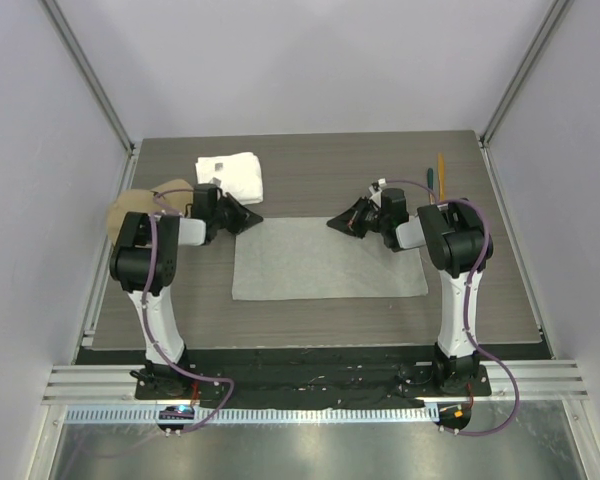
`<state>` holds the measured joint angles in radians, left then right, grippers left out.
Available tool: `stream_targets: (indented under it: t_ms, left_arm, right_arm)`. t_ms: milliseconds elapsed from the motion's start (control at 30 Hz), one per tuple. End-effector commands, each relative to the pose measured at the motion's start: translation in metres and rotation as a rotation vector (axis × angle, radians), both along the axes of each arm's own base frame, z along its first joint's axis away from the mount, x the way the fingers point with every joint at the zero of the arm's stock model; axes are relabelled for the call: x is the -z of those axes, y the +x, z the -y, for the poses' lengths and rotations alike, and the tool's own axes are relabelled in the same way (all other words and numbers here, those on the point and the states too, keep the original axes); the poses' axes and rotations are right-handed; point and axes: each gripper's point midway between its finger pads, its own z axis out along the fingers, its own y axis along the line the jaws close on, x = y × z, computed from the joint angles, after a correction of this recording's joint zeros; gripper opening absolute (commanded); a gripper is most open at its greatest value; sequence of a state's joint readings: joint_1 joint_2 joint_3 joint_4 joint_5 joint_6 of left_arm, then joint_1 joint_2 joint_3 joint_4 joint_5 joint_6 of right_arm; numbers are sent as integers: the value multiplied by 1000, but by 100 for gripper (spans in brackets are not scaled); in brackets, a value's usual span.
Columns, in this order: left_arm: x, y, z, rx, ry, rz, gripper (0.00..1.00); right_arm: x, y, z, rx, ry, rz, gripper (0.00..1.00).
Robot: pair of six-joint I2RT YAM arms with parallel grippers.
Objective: Fold the napkin into a case and place the utensils inside
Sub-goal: Smooth out the rectangle-folded napkin at the center of the board.
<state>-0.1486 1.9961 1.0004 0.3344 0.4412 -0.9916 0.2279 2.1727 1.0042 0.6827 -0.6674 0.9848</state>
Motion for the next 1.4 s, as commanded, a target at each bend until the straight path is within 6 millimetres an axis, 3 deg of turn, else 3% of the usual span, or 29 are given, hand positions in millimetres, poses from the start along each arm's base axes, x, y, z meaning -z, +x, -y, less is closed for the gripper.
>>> stream_targets:
  t_ms: [0, 167, 267, 300, 333, 367, 400, 467, 533, 633, 800, 833, 867, 967, 1000, 1100, 1167, 1367]
  left_arm:
    - [-6, 20, -17, -58, 18, 60, 0]
    - [22, 1, -48, -140, 156, -53, 0]
    - [12, 1, -68, -149, 302, -51, 0]
    - [-2, 11, -71, -155, 350, -20, 0]
    - [-16, 19, -86, -213, 444, 3, 0]
    - [-9, 3, -99, -193, 557, -75, 0]
    - [-26, 12, -101, -205, 596, -48, 0]
    - [-41, 10, -110, -212, 673, -39, 0]
    - [-67, 16, -95, -186, 661, 27, 0]
    - [-81, 8, -47, -55, 579, 64, 0]
    - [-86, -10, 68, 176, 97, 155, 0]
    - [-84, -19, 90, 223, 74, 162, 0]
    - [-69, -21, 99, 242, 72, 139, 0]
    - [-57, -13, 115, 242, 61, 132, 0]
    - [-35, -11, 113, 231, 66, 86, 0]
    - [1, -15, 102, 193, 124, -7, 0]
    - [24, -21, 82, 147, 194, -72, 0]
    - [57, -35, 44, 66, 243, -202, 0]
  right_arm:
    - [8, 3, 1, -12, -30, 19, 1]
    - [8, 4, 3, -12, -34, 15, 1]
    - [8, 5, 6, -10, -37, 16, 1]
    - [9, 5, 6, -10, -37, 15, 1]
    - [11, 5, 6, -10, -38, 12, 1]
    - [12, 5, 6, -10, -38, 10, 1]
    - [13, 4, 7, -8, -38, 9, 1]
    - [13, 5, 6, -8, -37, 10, 1]
    - [13, 5, 5, -11, -34, 8, 1]
    - [9, 7, 5, -11, -29, 15, 1]
    - [-2, 10, 2, -5, -10, 28, 1]
    - [-3, 11, 1, -2, -8, 29, 1]
    - [-6, 12, 0, 1, -8, 34, 1]
    - [-7, 14, -1, 12, -5, 28, 1]
    - [-7, 14, -1, 12, -6, 27, 1]
    - [-4, 15, 1, 19, -7, 21, 1]
    - [-4, 16, 4, 23, -10, 23, 1]
    - [5, 28, 32, 64, -29, 22, 1]
